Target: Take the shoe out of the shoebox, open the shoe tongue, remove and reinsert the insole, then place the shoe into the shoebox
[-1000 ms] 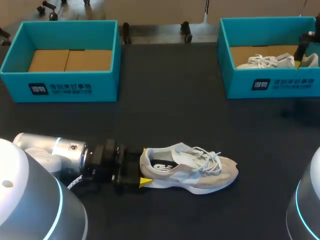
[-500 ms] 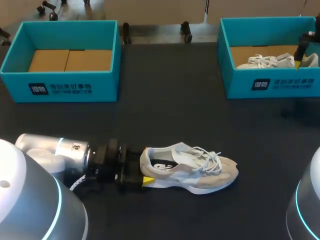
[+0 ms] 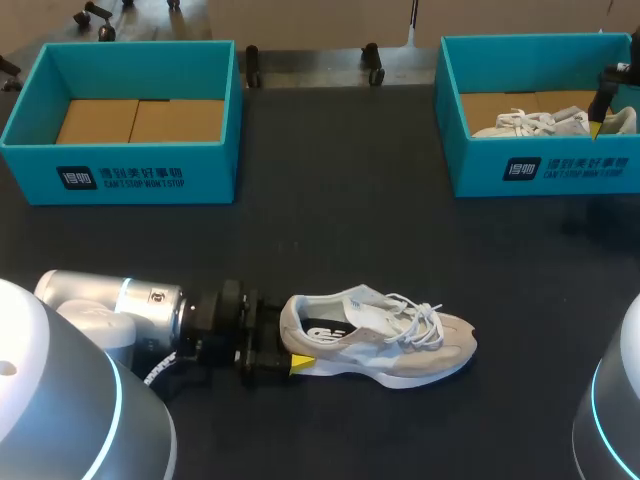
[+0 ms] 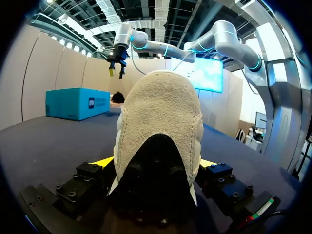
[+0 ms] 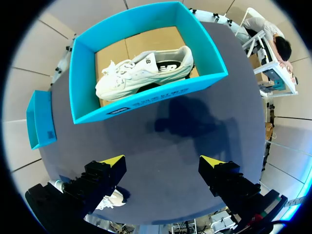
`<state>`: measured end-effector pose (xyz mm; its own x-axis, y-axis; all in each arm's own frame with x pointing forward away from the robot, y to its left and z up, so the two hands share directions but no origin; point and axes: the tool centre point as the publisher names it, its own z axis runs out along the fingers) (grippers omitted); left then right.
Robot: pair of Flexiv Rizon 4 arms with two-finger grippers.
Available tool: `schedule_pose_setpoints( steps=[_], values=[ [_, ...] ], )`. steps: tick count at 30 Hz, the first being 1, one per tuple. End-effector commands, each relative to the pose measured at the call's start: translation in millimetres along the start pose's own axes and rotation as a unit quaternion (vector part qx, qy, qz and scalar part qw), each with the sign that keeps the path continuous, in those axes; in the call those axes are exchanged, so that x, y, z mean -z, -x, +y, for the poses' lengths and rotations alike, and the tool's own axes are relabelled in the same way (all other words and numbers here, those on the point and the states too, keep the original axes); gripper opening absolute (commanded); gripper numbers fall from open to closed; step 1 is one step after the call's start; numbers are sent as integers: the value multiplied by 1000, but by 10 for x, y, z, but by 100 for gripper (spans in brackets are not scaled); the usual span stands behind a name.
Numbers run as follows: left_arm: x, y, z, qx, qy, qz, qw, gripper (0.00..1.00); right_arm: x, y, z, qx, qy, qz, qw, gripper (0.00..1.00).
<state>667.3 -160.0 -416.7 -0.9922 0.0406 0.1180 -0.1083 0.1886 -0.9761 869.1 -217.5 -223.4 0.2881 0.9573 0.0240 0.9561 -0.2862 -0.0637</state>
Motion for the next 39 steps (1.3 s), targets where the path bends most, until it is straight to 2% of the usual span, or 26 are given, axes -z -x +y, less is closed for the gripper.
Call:
schedule_pose_setpoints(
  steps=[1, 16, 22, 39],
  values=[
    [-37, -15, 1, -1, 2, 0, 1000, 100, -3, 0, -11, -1, 1, 0, 1000, 100],
    [-83, -7, 17, 2, 2, 7, 1000, 100, -3, 0, -11, -1, 1, 0, 1000, 100],
    [-32, -84, 7, -9, 9, 20, 1000, 100, -3, 0, -11, -1, 1, 0, 1000, 100],
    [-63, -45, 2, 0, 5, 3, 1000, 100, -3, 0, -11, -1, 1, 0, 1000, 100]
  ],
)
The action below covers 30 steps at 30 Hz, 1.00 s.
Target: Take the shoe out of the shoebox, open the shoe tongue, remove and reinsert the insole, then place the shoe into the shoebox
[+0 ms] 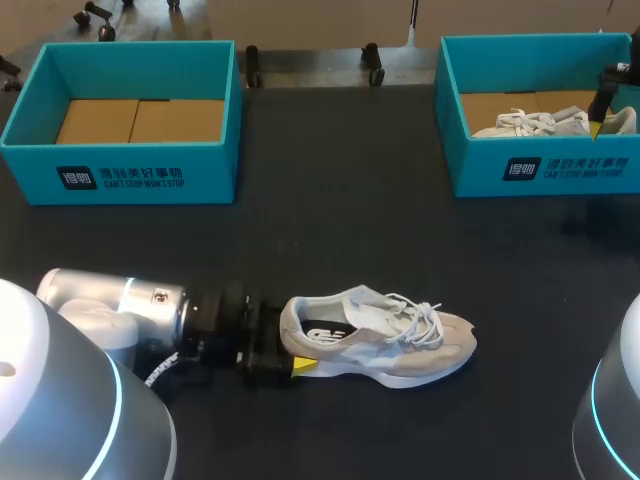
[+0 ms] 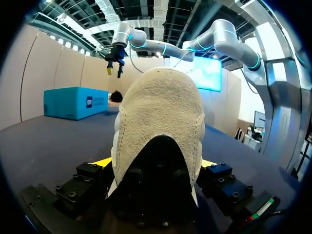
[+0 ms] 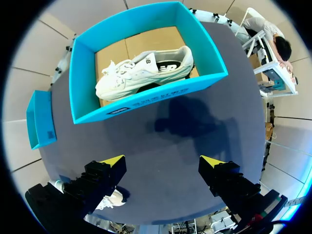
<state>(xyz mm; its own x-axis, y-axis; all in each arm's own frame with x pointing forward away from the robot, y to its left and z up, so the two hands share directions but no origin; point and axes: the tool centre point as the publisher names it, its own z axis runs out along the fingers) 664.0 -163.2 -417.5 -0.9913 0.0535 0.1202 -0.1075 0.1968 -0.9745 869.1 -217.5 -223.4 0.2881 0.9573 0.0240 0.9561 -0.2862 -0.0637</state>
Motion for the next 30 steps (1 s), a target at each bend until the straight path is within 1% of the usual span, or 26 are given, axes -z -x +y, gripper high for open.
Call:
schedule_pose_setpoints(
  steps=[1, 10, 11, 12, 18, 30],
  values=[
    [-32, -16, -6, 1, 0, -4, 1000, 100, -3, 0, -11, -1, 1, 0, 1000, 100],
    [-46, -16, 19, 5, 2, -12, 1000, 100, -3, 0, -11, -1, 1, 0, 1000, 100],
    [-46, -15, 21, 5, 1, -12, 1000, 45, -3, 0, -11, -1, 1, 0, 1000, 100],
    [-47, -14, 22, 4, 2, -11, 1000, 0, -3, 0, -11, -1, 1, 0, 1000, 100],
    [-9, 18, 12, 0, 5, -9, 1000, 0, -3, 0, -11, -1, 1, 0, 1000, 100],
    [-9, 18, 12, 0, 5, -9, 1000, 0, -3, 0, -11, -1, 1, 0, 1000, 100]
  ],
)
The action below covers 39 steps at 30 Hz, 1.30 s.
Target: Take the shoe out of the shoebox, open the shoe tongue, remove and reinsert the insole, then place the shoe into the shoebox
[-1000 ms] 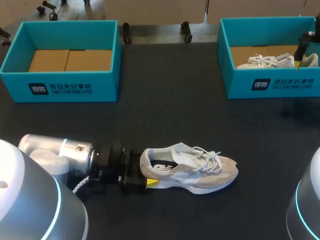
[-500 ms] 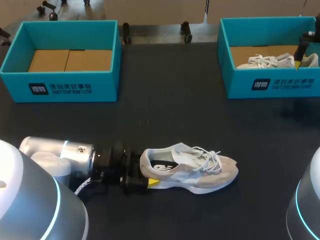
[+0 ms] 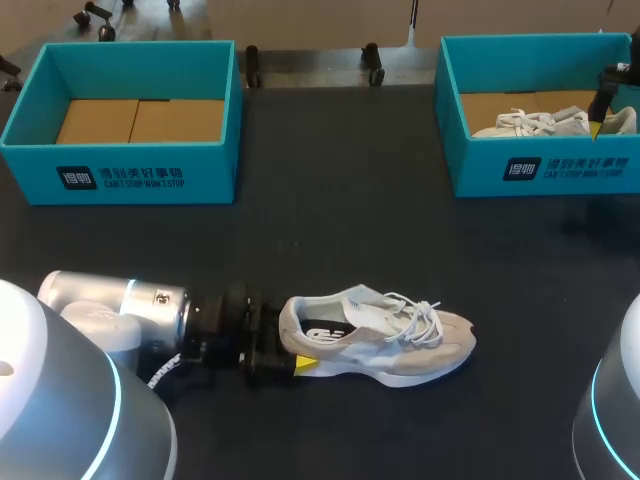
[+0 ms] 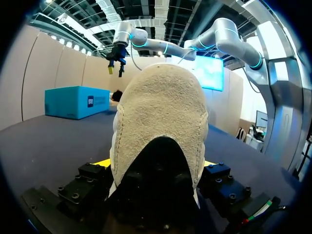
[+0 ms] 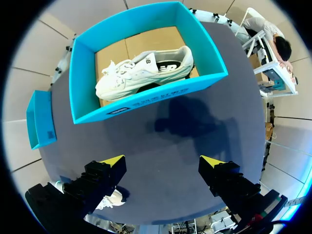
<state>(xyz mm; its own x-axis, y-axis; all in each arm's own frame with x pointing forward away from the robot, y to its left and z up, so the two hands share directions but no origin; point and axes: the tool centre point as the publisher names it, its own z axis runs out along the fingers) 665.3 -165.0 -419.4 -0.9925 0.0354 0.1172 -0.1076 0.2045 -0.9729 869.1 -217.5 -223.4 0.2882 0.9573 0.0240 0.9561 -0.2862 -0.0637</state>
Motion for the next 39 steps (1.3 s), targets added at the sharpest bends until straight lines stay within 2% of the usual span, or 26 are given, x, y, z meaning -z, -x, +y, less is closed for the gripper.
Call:
schedule_pose_setpoints(
  steps=[1, 3, 7, 16, 20, 34, 36, 39],
  values=[
    [11, 2, -2, 0, 1, 0, 1000, 0, -3, 0, -11, -1, 1, 0, 1000, 100],
    [11, 2, -2, 0, 1, 0, 1000, 0, -3, 0, -11, -1, 1, 0, 1000, 100],
    [11, 2, -2, 0, 1, 0, 1000, 0, 49, -202, -176, -2, 18, 0, 1000, 100],
    [11, 2, -2, 0, 1, 0, 1000, 0, -47, -650, -818, -17, 14, -7, 1000, 100],
    [11, 2, -2, 0, 1, 0, 1000, 0, -30, -897, -1199, -15, -7, 25, 1000, 100],
    [11, 2, -2, 0, 1, 0, 1000, 0, -30, -897, -1199, -15, -7, 25, 1000, 100],
    [11, 2, -2, 0, 1, 0, 1000, 0, 22, -1083, -1278, 6, 22, 28, 999, 100],
    [11, 2, -2, 0, 1, 0, 1000, 0, -19, -1349, -1459, 19, 30, 8, 999, 100]
  ],
)
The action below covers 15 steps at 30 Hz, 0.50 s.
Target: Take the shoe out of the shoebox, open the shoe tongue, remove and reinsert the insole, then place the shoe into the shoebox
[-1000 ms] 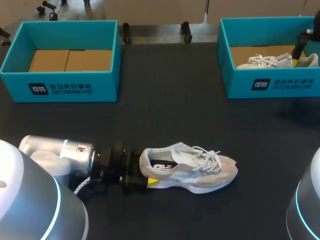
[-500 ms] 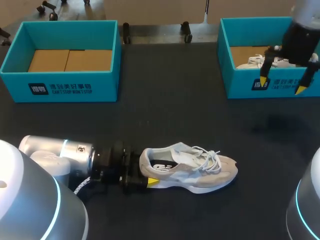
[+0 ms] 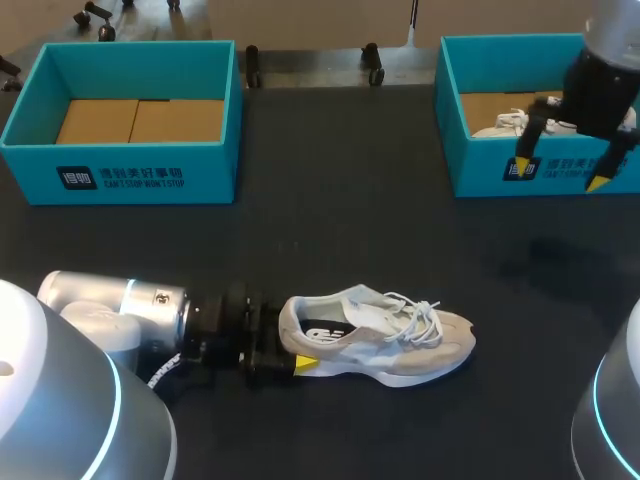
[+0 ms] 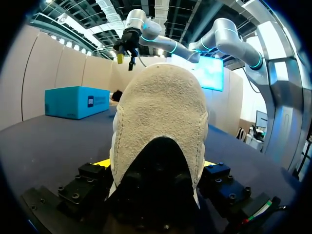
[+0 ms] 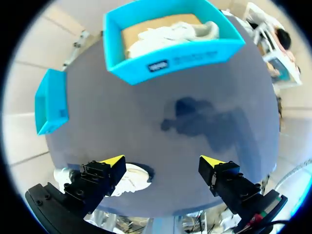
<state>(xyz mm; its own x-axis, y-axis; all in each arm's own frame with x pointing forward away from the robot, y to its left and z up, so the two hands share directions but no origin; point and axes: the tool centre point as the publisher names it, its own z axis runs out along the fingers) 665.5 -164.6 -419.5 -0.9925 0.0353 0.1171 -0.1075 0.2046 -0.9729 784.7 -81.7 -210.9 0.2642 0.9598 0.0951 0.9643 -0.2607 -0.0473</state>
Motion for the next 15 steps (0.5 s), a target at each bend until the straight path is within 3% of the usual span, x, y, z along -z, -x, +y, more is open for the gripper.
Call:
schedule_pose_setpoints(
  steps=[1, 10, 12, 15],
  values=[
    [8, 0, -3, 0, 1, 0, 1000, 0, -79, -373, -326, 12, 25, -27, 999, 100],
    [8, 0, -3, 0, 1, 0, 1000, 0, -224, -966, -1001, 49, 23, -47, 997, 100],
    [8, 0, -3, 0, 1, 0, 1000, 0, -243, -1074, -1102, 67, 2, -42, 997, 100],
    [8, 0, -3, 0, 1, 0, 1000, 0, -243, -1074, -1102, 67, 2, -42, 997, 100]
  ],
)
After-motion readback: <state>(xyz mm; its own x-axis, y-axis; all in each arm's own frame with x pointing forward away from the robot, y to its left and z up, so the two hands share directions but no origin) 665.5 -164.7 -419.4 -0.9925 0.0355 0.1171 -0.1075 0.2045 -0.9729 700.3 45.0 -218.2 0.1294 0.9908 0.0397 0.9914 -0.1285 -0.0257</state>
